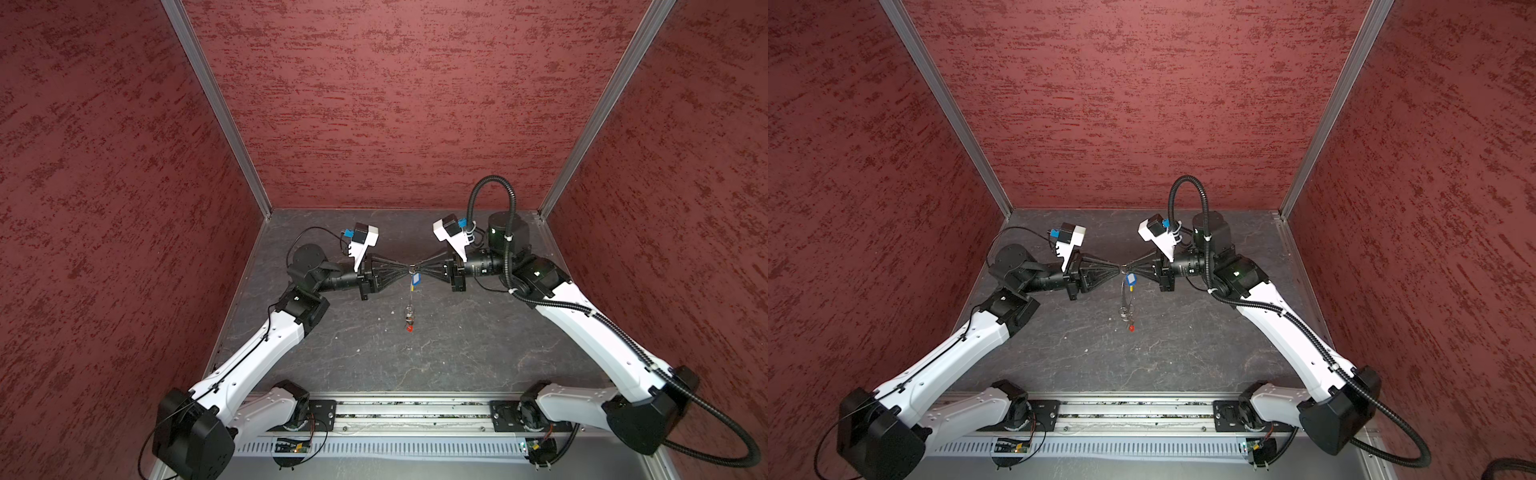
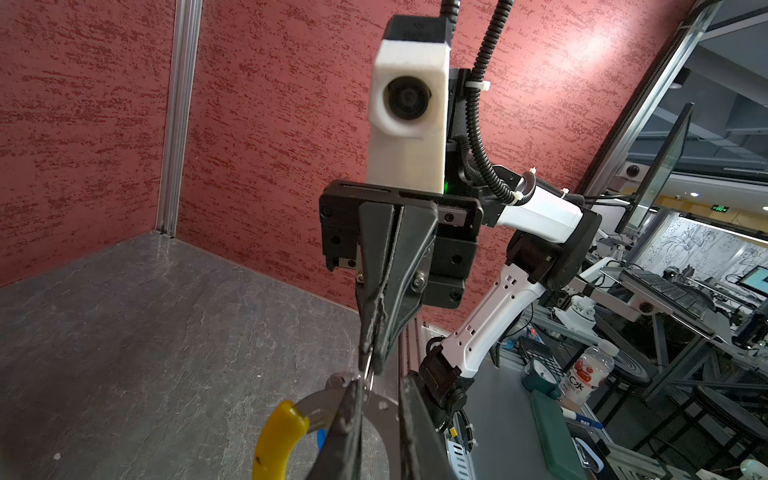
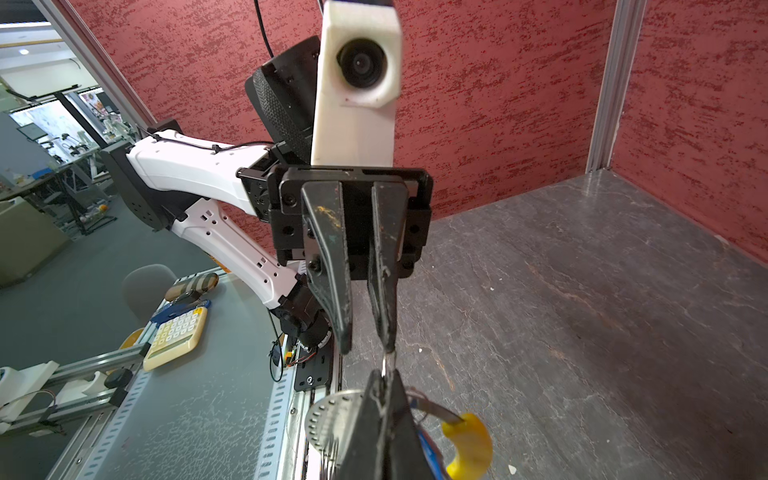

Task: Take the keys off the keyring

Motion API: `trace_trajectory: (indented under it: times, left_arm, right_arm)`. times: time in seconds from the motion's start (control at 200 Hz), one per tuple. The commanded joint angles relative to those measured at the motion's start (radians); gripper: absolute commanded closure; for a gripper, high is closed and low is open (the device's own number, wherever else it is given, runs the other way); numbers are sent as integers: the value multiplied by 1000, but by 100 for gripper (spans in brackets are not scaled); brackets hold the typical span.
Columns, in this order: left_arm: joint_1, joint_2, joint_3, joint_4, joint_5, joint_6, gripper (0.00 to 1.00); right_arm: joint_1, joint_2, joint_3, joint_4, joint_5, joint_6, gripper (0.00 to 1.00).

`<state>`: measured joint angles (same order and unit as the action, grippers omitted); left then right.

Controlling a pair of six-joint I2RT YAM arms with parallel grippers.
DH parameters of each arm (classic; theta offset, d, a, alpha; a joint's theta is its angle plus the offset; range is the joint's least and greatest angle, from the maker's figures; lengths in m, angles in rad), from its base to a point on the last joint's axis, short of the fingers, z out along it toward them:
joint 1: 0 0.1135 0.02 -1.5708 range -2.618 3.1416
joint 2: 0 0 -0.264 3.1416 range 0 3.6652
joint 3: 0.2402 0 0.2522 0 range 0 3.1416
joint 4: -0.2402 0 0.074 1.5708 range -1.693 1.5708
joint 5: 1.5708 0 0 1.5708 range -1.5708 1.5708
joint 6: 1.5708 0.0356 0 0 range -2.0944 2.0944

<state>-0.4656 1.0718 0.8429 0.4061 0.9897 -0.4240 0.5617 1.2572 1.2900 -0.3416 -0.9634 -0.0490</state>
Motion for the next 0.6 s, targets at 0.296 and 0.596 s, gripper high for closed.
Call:
trace_trajectory:
  times: [0.296,0.596]
  left_arm:
    - [2,-20,31,-20,-15,38,81]
    - [0,-16,28,-15,-3,35,87]
  right_arm:
    - [24,-15,28,39,-29,-16,100]
    - [28,-13,23,117,-22,28,100]
